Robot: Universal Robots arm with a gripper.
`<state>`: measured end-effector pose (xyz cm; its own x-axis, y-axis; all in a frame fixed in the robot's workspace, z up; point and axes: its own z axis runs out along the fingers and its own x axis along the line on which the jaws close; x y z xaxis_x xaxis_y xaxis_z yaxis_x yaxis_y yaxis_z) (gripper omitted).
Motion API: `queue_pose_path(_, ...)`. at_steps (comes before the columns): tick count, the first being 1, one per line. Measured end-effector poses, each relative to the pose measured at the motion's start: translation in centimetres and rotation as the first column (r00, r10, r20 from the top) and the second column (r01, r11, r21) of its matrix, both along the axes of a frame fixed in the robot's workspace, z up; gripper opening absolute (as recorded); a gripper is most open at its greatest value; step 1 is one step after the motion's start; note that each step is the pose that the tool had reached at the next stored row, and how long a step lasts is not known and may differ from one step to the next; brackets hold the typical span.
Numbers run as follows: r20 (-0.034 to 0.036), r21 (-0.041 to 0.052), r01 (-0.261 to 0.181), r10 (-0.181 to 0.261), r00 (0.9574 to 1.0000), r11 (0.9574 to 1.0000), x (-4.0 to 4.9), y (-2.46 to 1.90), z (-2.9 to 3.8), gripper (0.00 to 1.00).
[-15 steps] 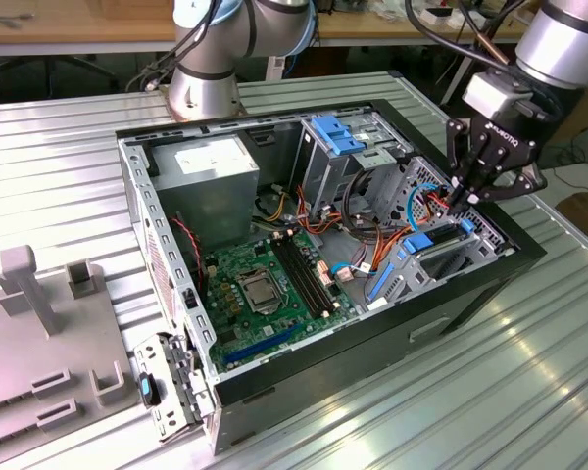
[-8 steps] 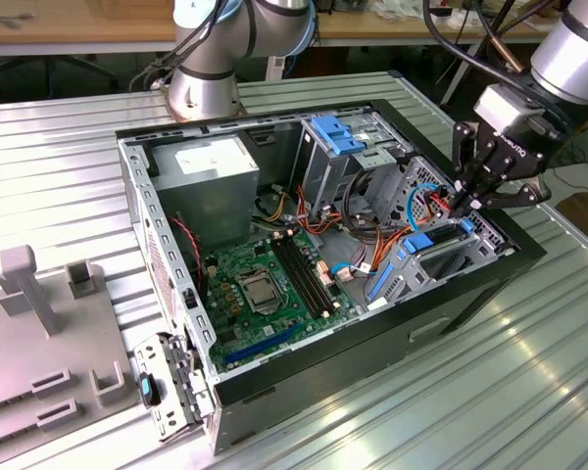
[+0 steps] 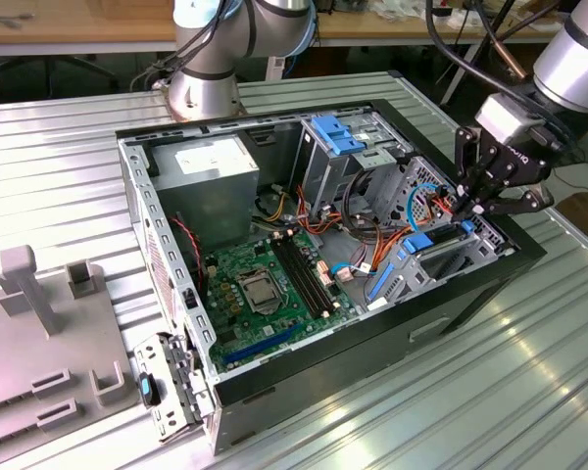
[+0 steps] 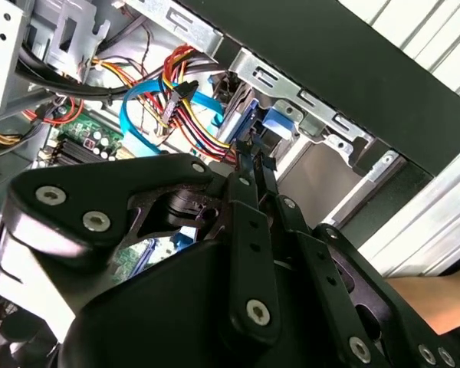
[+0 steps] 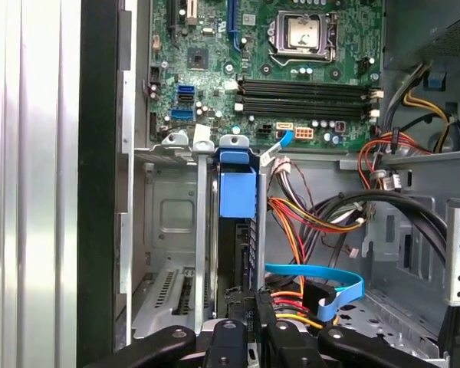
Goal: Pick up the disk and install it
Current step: 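Insert the first disk wire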
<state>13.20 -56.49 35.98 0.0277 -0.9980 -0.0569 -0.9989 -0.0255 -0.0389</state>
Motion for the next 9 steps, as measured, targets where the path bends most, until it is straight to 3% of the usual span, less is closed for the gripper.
queue_pose_path(3, 0.0011, -0.0001, 0.007, -0.007, 1.0, 1.0, -0.04, 0.0, -0.1, 0.17)
queue_pose_path(6, 0.001, -0.0001, 0.069, -0.069, 0.9976, 0.9976, -0.04, 0.0, -0.25, 0.17)
queue_pose_path(9, 0.0011, 0.0002, 0.076, -0.076, 0.9971, 0.9971, -0.16, -0.01, -0.3, 0.17)
